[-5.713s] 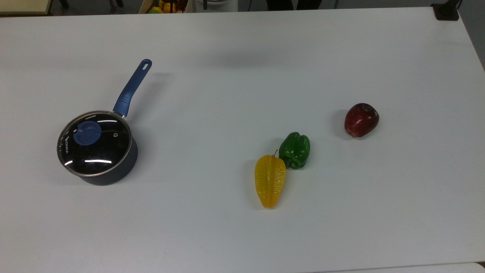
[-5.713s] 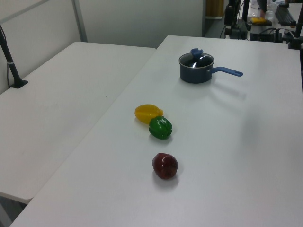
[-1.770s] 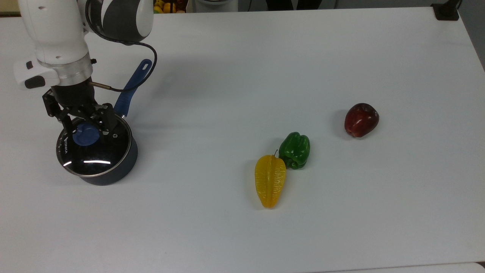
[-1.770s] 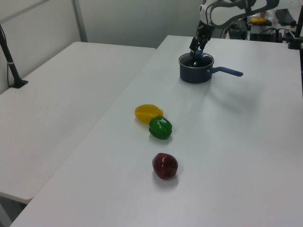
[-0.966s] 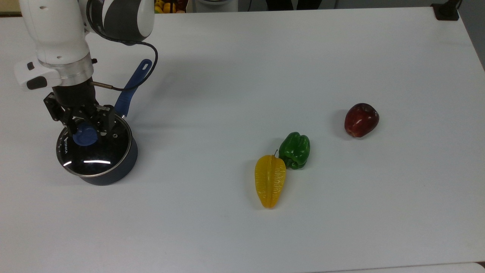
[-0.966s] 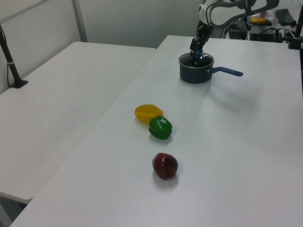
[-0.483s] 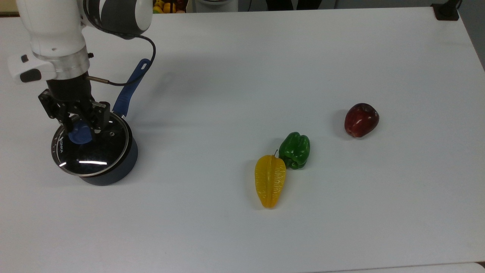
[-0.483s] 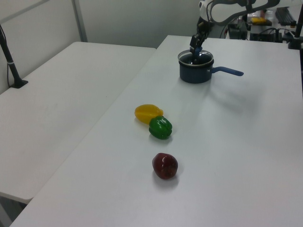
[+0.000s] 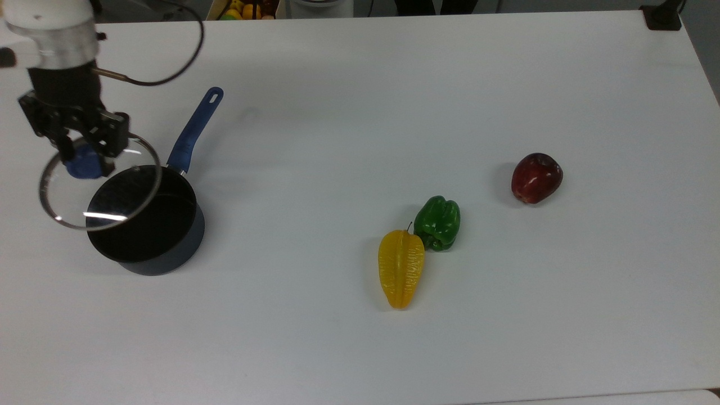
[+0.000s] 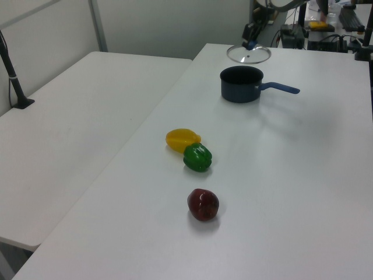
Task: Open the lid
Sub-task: 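Lift the glass lid off the saucepan and carry it beside the pan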
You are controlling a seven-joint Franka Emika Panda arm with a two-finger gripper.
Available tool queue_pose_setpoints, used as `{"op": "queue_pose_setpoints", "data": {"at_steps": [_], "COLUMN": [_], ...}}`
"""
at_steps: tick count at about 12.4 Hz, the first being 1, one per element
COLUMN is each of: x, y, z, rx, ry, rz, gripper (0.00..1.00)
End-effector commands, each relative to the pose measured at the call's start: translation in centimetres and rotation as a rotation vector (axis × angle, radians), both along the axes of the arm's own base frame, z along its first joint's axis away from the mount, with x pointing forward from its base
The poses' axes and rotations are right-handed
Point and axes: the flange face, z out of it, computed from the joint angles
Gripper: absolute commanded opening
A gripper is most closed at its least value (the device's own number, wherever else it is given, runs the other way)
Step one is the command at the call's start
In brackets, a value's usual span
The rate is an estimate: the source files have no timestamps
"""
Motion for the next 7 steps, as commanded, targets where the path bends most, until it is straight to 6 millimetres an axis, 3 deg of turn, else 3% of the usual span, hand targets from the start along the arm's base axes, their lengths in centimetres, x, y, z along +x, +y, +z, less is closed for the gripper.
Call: {"op": "queue_pose_setpoints", "data": {"at_steps": [1, 5, 7], "x": [-4.4, -9.0, -9.6], "y": [-6.2, -14.3, -15.6], "z": [-0.6, -5.9, -9.9], "rx": [-0.022, -0.052, -0.048], "ry": [0.045, 0.070, 0.108], "rz": [-0.015, -0.028, -0.012], "gripper": [0.54, 0.54, 0.54]}}
